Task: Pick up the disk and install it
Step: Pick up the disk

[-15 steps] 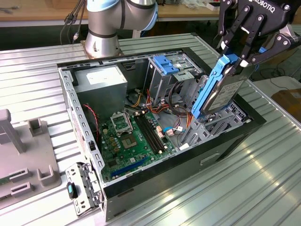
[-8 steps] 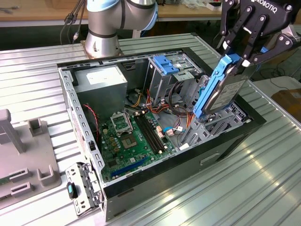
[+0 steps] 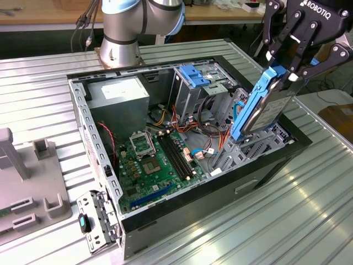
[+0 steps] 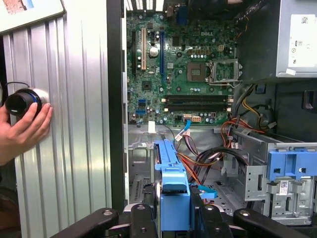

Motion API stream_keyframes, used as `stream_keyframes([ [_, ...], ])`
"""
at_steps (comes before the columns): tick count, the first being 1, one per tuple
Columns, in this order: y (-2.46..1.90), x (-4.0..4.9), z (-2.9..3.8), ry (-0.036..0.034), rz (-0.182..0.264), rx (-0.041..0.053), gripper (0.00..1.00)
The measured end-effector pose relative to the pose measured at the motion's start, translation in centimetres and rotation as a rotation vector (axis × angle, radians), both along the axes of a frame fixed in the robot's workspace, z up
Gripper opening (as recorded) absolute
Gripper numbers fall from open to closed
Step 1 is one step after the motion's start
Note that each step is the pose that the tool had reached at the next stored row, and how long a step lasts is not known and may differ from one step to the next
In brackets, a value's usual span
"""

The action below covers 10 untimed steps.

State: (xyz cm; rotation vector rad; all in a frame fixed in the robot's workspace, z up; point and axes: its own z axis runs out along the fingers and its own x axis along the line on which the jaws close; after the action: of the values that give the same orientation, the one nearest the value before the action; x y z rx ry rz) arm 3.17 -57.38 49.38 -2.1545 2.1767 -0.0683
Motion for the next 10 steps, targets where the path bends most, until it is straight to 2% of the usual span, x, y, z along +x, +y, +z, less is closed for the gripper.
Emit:
stream_keyframes([
  [1,0.0,0.3,-0.02,0.0,0.0,-0.0002,0.36],
  [6,0.0,0.37,-0.09,0.0,0.0,-0.0002,0.36],
  [10,0.0,0.75,-0.18,0.0,0.0,-0.0002,0.36],
])
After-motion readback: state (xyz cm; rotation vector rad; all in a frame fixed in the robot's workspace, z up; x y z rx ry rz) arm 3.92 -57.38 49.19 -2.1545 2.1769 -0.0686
